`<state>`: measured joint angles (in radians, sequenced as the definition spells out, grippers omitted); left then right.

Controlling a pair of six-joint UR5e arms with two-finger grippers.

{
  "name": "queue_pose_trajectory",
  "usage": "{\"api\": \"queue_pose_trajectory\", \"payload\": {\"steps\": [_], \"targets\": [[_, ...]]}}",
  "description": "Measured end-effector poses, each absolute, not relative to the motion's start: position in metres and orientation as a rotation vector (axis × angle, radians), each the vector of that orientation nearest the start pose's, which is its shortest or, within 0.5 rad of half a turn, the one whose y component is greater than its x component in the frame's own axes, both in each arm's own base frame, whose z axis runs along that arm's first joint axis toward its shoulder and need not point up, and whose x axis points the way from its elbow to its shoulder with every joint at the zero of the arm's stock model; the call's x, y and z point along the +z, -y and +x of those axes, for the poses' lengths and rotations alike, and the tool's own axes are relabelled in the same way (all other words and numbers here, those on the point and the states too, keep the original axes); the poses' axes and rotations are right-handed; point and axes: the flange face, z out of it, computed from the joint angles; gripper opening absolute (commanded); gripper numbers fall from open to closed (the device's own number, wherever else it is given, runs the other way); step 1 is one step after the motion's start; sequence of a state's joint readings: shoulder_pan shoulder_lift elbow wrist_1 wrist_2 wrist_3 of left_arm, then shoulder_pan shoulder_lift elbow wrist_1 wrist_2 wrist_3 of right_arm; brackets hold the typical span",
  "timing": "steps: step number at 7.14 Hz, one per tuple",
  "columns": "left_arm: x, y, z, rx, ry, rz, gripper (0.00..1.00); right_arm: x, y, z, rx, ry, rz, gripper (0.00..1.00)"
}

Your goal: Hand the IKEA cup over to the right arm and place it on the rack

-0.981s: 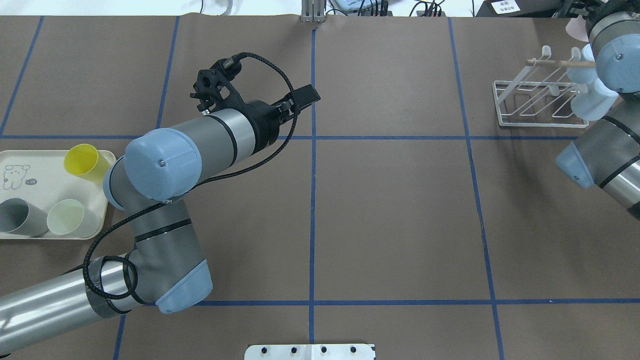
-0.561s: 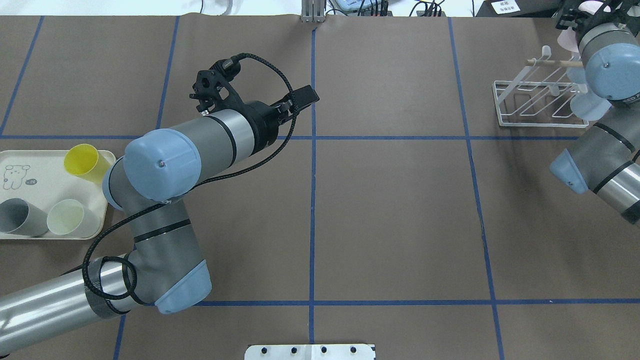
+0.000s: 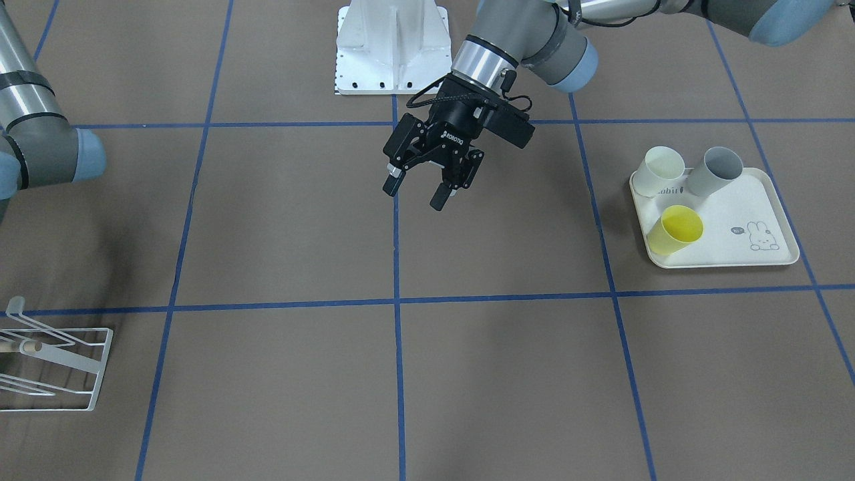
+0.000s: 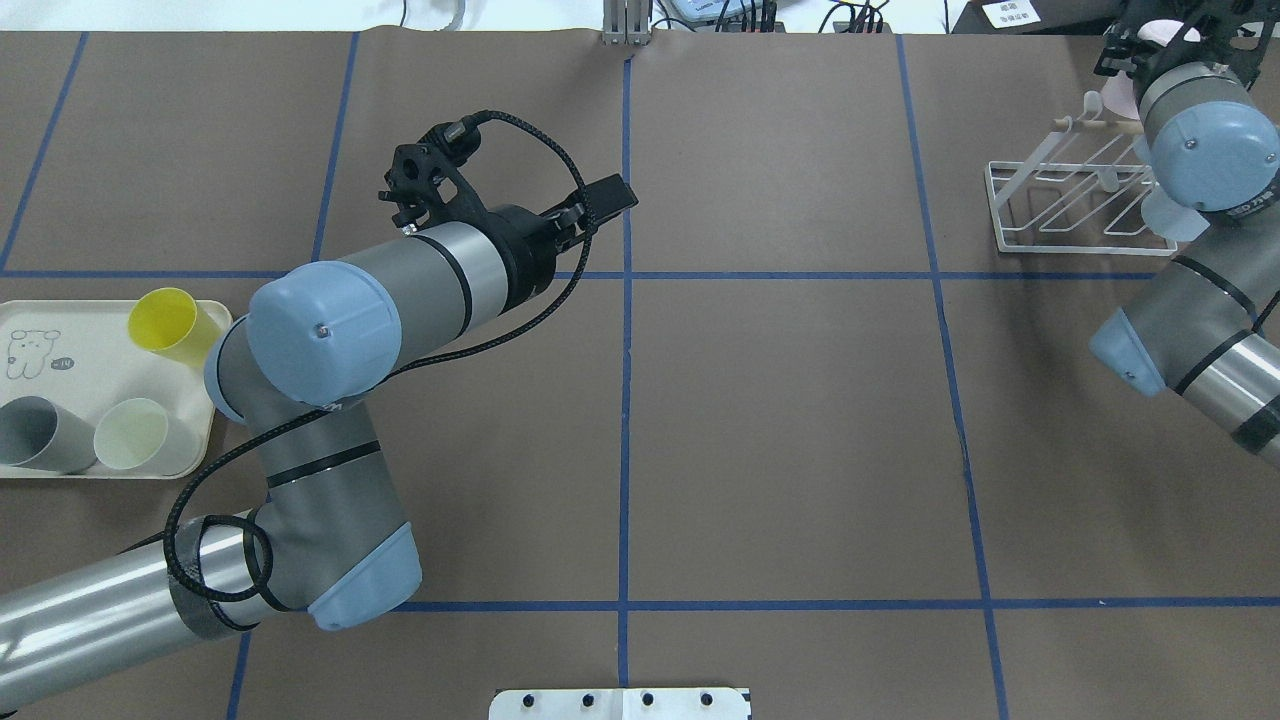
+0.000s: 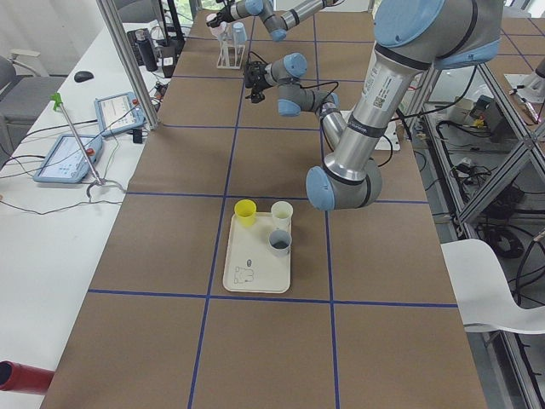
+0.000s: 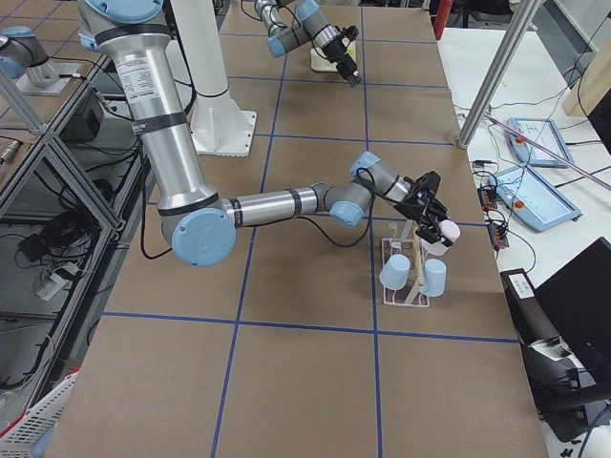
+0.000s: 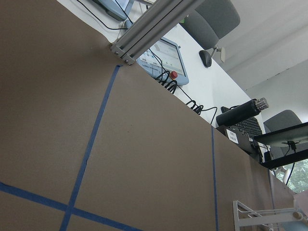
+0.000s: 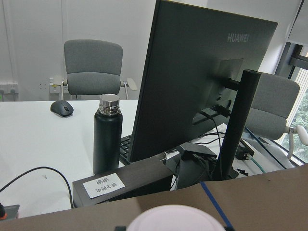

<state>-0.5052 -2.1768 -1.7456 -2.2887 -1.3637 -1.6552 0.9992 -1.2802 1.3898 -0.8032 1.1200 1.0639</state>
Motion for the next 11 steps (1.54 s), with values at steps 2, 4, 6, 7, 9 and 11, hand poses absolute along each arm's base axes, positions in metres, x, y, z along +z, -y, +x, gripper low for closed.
{"api": "queue_pose_trajectory", "payload": {"steps": [2,4,6,7,9,11], "targets": [[0.143,0.436,0.474,-0.626,-1.455,0.482,1.00,0.514,0.635,-0.200,0.646,0.356,0.908,0.00],[0.143,0.435,0.474,-0.628,-1.457,0.478,1.00,0.518,0.634,-0.199,0.644,0.355,0.904,0.00],[0.142,0.435,0.475,-0.630,-1.459,0.476,1.00,0.526,0.634,-0.199,0.643,0.344,0.895,0.00],[0.142,0.434,0.475,-0.630,-1.460,0.475,1.00,0.529,0.633,-0.198,0.642,0.340,0.892,0.00],[0.142,0.434,0.475,-0.630,-1.460,0.475,1.00,0.529,0.633,-0.198,0.644,0.342,0.892,0.00],[0.142,0.434,0.475,-0.630,-1.459,0.475,1.00,0.531,0.633,-0.199,0.644,0.341,0.890,0.00]]}}
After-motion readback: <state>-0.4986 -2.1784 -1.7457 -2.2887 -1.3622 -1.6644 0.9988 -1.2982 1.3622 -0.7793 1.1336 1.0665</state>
